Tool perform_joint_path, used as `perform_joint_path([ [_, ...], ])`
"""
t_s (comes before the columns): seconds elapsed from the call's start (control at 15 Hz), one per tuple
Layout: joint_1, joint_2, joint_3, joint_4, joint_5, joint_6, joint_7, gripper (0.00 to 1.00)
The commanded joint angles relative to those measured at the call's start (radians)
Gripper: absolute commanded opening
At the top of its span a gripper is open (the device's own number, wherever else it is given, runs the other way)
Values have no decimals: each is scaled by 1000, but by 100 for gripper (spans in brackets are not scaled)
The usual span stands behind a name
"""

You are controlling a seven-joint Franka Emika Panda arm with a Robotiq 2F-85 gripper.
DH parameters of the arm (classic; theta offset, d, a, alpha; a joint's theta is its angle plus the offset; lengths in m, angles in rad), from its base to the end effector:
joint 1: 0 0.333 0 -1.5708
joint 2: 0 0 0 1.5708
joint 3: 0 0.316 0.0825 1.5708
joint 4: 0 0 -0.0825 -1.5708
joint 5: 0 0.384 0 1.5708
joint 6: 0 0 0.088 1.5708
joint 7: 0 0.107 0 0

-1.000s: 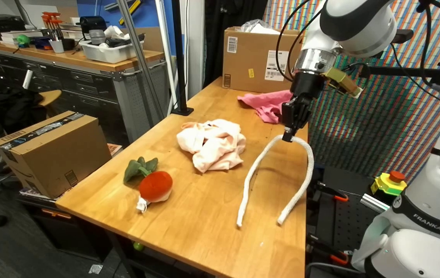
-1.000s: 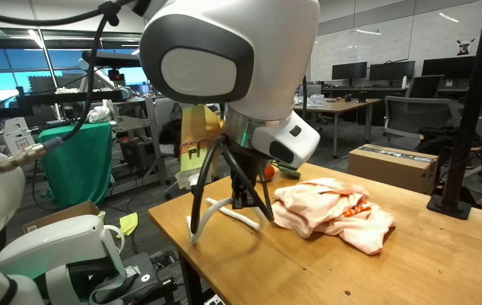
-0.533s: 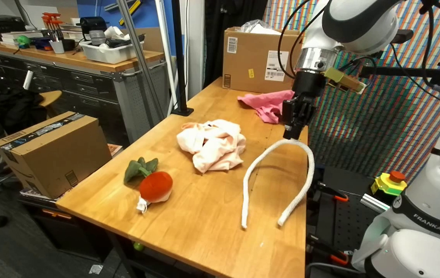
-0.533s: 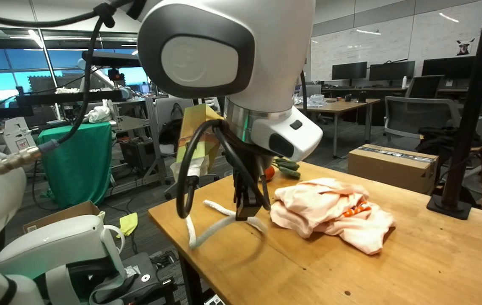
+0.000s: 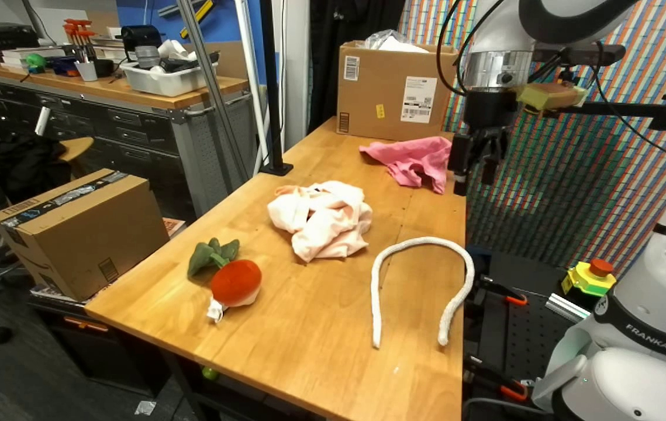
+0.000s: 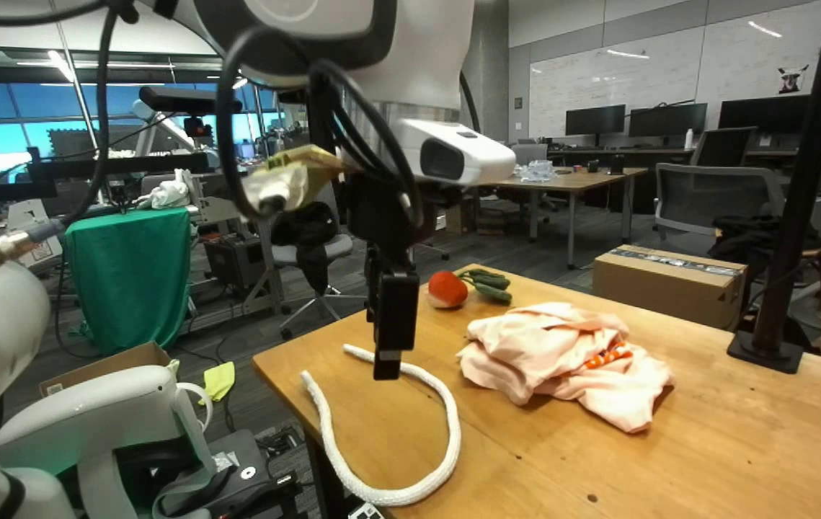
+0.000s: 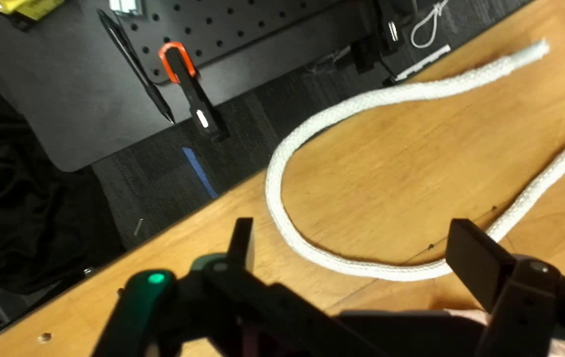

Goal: Move the pink t-shirt to the right, move the radish and white rope to the left

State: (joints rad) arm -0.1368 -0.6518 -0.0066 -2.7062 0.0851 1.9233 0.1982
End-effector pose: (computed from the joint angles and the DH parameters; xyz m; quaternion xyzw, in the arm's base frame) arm 0.3231 -0.0405 0.4114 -0.9796 0.1857 0.0666 0.0390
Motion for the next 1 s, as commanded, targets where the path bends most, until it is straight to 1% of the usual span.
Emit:
perform_joint_path([
  [0.0,18,-79,31,92,-76,-200,-8,100],
  [0.2,37,-178,35,135,-117,-265,-46,100],
  [0.4,63,-321,31,134,-162,-267,-105,100],
  [0.67,112,-500,-8,119,-172,-285,-225,100],
  [0.73,87,-397,18,139,-159,-273,-163,100],
  [0.8,91,-430,15,135,-158,-280,-169,100],
  [0.93,91,-439,14,127,-158,-284,-168,100],
])
